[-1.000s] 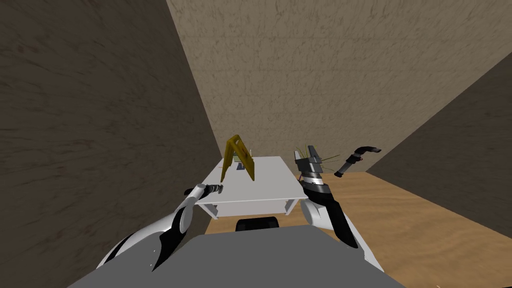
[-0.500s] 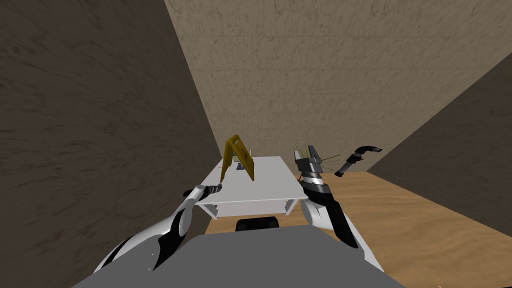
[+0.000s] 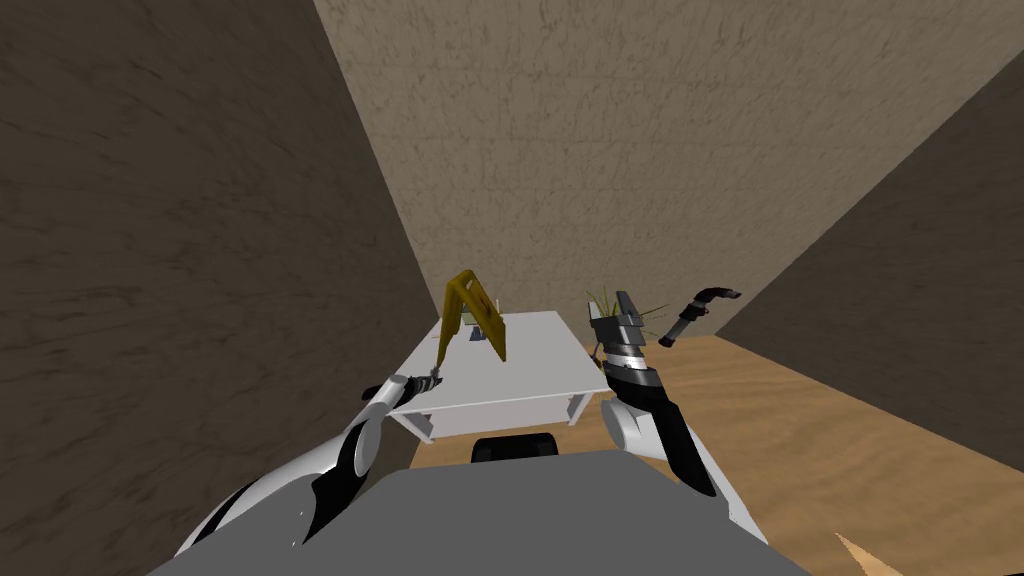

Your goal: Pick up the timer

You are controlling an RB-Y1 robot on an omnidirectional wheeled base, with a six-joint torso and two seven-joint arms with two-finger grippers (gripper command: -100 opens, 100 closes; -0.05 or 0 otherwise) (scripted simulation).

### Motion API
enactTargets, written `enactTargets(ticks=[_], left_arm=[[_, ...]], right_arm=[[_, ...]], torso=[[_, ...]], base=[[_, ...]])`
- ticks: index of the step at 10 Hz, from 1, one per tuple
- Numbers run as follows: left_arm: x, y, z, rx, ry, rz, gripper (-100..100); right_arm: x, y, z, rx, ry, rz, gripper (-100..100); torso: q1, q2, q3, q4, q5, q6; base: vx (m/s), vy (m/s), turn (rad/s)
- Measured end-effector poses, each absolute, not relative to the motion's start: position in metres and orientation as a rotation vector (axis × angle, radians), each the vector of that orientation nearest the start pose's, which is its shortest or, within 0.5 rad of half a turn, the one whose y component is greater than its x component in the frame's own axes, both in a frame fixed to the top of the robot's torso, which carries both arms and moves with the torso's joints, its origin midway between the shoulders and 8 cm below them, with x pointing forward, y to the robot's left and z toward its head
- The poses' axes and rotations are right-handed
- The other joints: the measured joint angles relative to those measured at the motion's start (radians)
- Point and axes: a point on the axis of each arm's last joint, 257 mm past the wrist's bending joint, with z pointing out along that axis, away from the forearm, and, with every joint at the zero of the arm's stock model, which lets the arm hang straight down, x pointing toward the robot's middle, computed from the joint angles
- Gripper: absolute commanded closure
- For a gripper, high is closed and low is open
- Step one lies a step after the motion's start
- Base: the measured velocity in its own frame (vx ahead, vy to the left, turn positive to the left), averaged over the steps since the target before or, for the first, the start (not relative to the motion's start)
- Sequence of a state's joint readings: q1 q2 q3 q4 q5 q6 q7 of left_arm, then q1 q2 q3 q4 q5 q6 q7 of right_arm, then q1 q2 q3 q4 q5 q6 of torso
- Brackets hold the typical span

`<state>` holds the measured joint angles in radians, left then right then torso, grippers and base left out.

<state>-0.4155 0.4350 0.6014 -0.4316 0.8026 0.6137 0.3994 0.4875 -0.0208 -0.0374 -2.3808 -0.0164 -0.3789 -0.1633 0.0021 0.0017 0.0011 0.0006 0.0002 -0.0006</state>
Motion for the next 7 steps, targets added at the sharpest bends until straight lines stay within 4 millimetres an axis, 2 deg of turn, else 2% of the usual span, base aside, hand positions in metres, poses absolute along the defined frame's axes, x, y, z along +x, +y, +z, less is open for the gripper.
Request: enactTargets(ticks=[2, 3, 5, 7], left_arm=[[0.434, 0.476, -0.506, -2.974, 0.023, -0.939, -100], [0.431, 0.479, -0.508, -2.965, 0.017, -0.937, -100], [0.427, 0.482, -0.510, -2.961, -0.022, -0.934, -100], [0.417, 0.495, -0.512, -2.945, -0.097, -0.934, -100]], right_arm=[[0.342, -0.288, 0.051, 0.717, 0.578, 1.431, 0], [0.342, -0.288, 0.051, 0.717, 0.578, 1.431, 0], [0.342, -0.288, 0.051, 0.717, 0.578, 1.431, 0], [0.342, -0.288, 0.051, 0.717, 0.578, 1.431, 0]], torso=[[-0.001, 0.000, 0.000, 0.000, 0.000, 0.001], [0.000, 0.000, 0.000, 0.000, 0.000, 0.000], [-0.001, 0.000, 0.000, 0.000, 0.000, 0.001], [0.001, 0.001, 0.001, 0.000, 0.000, 0.000]], base=[[-0.023, 0.027, -0.182], [-0.011, 0.021, 0.008], [-0.033, 0.039, -0.301], [-0.031, 0.037, -0.058]])
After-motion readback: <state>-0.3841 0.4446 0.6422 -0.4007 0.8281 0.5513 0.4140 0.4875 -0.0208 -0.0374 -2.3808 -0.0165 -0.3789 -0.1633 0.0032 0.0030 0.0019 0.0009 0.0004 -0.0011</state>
